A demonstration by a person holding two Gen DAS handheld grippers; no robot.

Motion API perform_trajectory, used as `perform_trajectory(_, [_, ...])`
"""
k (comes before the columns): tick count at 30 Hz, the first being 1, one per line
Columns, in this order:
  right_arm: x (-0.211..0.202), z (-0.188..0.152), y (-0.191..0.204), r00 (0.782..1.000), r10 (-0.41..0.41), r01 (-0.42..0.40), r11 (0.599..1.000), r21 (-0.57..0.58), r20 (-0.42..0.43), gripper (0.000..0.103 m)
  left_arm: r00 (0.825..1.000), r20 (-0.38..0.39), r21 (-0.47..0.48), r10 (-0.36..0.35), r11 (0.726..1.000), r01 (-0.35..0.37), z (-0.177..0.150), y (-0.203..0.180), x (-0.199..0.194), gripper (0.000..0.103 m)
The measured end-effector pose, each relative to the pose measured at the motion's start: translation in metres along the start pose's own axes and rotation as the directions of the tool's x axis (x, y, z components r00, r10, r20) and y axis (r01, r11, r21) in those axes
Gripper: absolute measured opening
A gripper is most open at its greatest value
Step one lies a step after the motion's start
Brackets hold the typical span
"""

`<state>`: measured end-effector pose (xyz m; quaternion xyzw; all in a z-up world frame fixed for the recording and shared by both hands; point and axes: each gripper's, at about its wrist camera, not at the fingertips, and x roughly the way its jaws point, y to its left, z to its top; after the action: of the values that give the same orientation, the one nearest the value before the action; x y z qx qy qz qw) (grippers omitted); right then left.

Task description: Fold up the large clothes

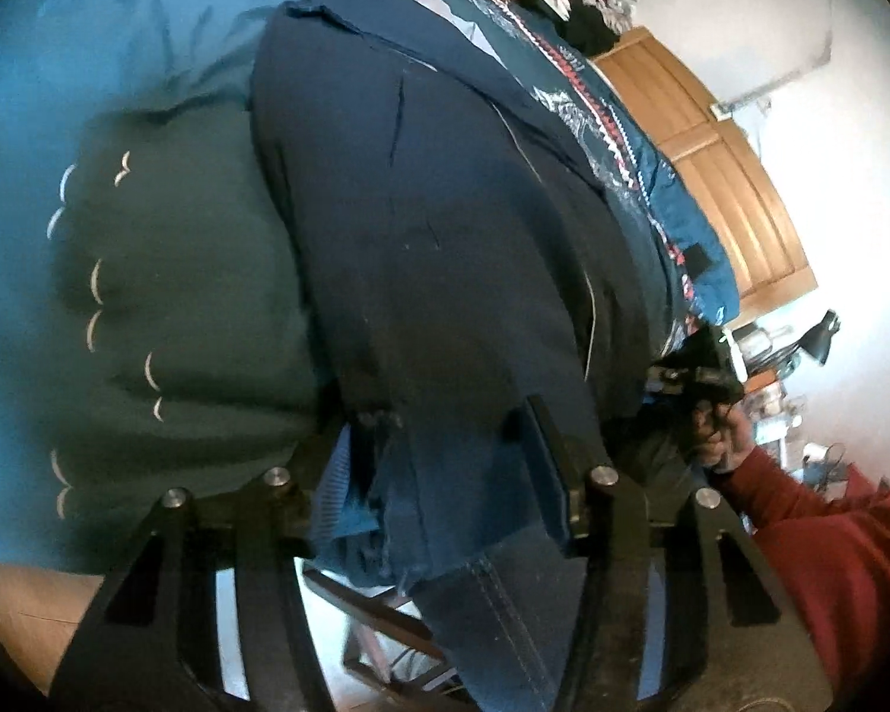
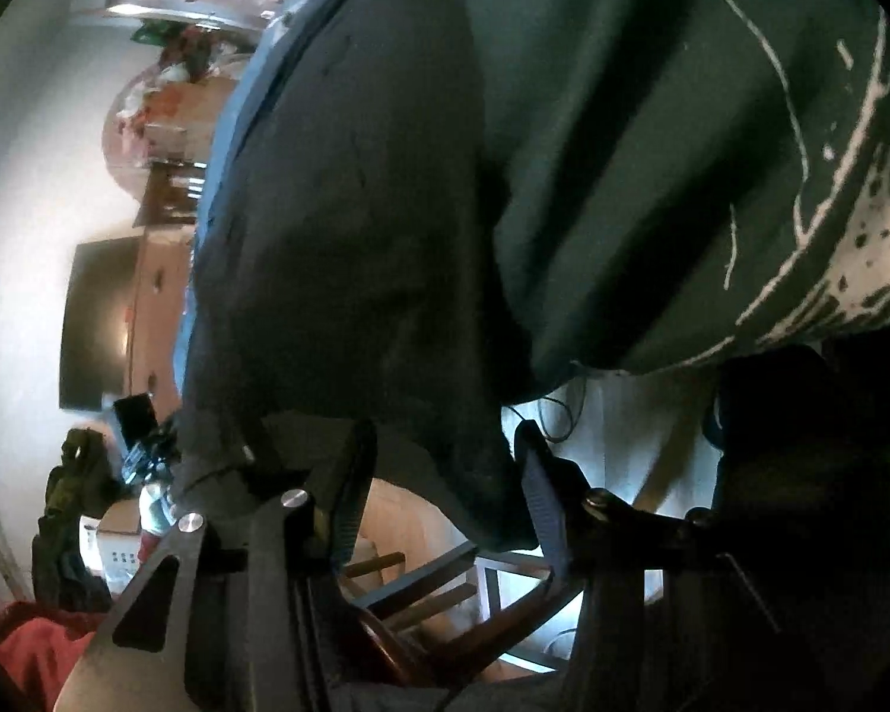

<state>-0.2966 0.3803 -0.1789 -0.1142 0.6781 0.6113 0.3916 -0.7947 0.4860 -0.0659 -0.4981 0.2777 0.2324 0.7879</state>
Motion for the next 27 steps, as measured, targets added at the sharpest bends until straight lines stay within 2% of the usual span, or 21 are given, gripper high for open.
perform_trajectory(5, [0.002, 0.0, 0.002, 0.999, -0.032, 0.032, 0.999, -0.024, -0.005, 0.054, 1.0, 0.024, -0.013, 0.008, 1.0, -0.008, -0.006, 0.0, -0.006, 0.055])
perform_trajectory(12, [-0.002, -0.011, 0.016, 1.0, -0.009, 0.008, 0.997, -0.075, -0.017, 0.054, 0.999, 0.036, -0.007, 0.015, 1.0, -0.015, -0.009, -0.008, -0.006, 0.053])
perform_trajectory(21, [-0.007, -0.016, 0.019, 1.0, -0.014, 0.014, 0.997, -0.079, 0.003, 0.054, 0.998, 0.066, -0.035, 0.006, 0.999, -0.004, -0.009, -0.003, -0.001, 0.054])
perform_trajectory(22, [-0.008, -0.016, 0.02, 1.0, -0.02, 0.021, 0.996, -0.082, 0.007, 0.052, 0.998, 0.067, -0.037, -0.004, 0.999, 0.006, -0.009, -0.004, -0.001, 0.049])
perform_trajectory(23, [-0.01, -0.017, 0.024, 0.999, -0.042, 0.043, 0.995, -0.093, 0.016, 0.033, 0.995, 0.091, -0.047, -0.027, 0.998, 0.032, -0.008, -0.005, -0.001, 0.038])
perform_trajectory(24, [-0.014, -0.018, 0.029, 0.999, -0.045, 0.047, 0.993, -0.106, 0.023, 0.014, 0.993, 0.107, -0.045, -0.047, 0.998, 0.052, -0.009, -0.012, -0.003, 0.011])
perform_trajectory(27, [-0.037, -0.023, 0.056, 0.996, 0.005, 0.007, 0.989, -0.15, 0.084, 0.013, 0.978, 0.175, -0.014, -0.117, 0.993, 0.121, -0.003, -0.035, -0.017, 0.01])
